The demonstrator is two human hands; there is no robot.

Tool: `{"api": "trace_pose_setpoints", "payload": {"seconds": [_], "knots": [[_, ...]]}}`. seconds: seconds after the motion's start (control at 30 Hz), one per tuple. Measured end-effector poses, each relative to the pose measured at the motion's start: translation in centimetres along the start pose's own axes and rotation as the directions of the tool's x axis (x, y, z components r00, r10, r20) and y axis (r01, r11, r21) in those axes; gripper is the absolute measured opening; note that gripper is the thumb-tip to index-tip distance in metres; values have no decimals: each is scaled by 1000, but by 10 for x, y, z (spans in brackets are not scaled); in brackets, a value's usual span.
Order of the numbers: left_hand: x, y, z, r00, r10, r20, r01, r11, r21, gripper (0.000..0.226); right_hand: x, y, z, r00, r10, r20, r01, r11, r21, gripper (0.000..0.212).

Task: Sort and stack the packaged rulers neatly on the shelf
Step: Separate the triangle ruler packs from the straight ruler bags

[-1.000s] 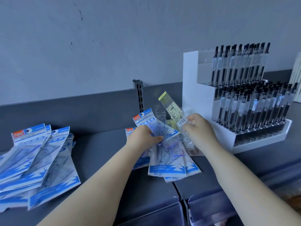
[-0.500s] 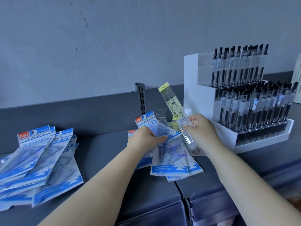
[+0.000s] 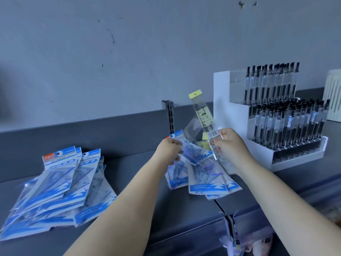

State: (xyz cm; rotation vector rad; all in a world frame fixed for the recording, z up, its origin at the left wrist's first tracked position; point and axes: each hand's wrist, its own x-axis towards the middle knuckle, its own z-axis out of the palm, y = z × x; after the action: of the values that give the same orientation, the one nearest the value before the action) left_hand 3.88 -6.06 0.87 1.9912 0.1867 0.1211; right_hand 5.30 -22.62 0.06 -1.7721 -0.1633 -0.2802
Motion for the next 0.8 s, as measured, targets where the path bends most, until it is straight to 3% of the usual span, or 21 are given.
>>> {"api": "trace_pose_setpoints", "payload": {"seconds": [0.17,0.33,0.6,0.8], "knots": [[-34,-7,-46,998,11,62,1,982,-189,19,-35,-32,38,1000,-16,-20,19,988,154,20],[-72,-31,-116,995,103,4,-99,967,-234,20,-82,-52,92,997,-4,74,-19,951,310,30],[-141,-89,-242,975,121,-185,-161,962,-219,17,-139,-97,206,923,-80,377,-31,960,279,26],[-183,-136,-330,927,109,-360,-177,971,-163,21,-180,-131,291,862,-142,486,29,972,232,25]]}}
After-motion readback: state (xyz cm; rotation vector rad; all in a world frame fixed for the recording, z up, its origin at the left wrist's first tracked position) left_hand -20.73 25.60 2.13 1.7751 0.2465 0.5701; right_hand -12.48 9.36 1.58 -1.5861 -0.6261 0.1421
